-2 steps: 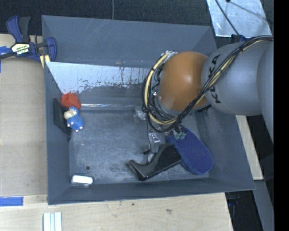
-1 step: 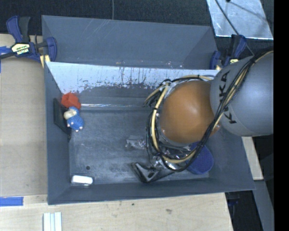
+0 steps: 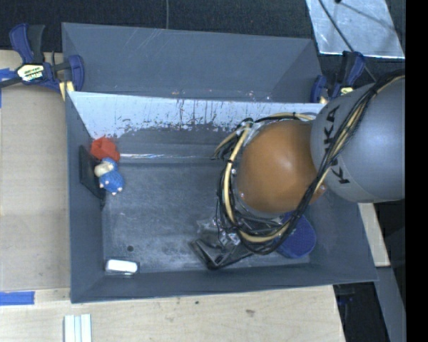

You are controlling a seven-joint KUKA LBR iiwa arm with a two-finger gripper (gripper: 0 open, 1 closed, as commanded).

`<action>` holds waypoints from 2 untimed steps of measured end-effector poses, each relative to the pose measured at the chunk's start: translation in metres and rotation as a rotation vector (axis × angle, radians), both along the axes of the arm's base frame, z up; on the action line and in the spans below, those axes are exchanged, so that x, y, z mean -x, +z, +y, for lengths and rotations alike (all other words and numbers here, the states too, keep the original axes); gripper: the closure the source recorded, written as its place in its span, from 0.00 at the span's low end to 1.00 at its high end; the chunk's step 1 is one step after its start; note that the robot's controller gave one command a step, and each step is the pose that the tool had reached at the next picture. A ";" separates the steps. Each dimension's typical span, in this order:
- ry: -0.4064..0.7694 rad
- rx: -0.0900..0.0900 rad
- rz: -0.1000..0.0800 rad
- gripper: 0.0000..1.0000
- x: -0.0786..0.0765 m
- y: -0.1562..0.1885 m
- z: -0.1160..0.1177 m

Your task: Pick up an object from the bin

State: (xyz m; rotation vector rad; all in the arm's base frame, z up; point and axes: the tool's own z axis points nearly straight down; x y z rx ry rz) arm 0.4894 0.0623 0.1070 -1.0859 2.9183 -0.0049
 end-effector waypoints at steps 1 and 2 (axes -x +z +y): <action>0.017 -0.001 -0.001 1.00 -0.016 -0.033 0.006; -0.020 0.006 0.016 1.00 -0.018 0.048 -0.020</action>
Offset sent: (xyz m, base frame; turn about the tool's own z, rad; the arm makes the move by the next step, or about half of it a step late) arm 0.0076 0.0037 -0.0370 -0.0195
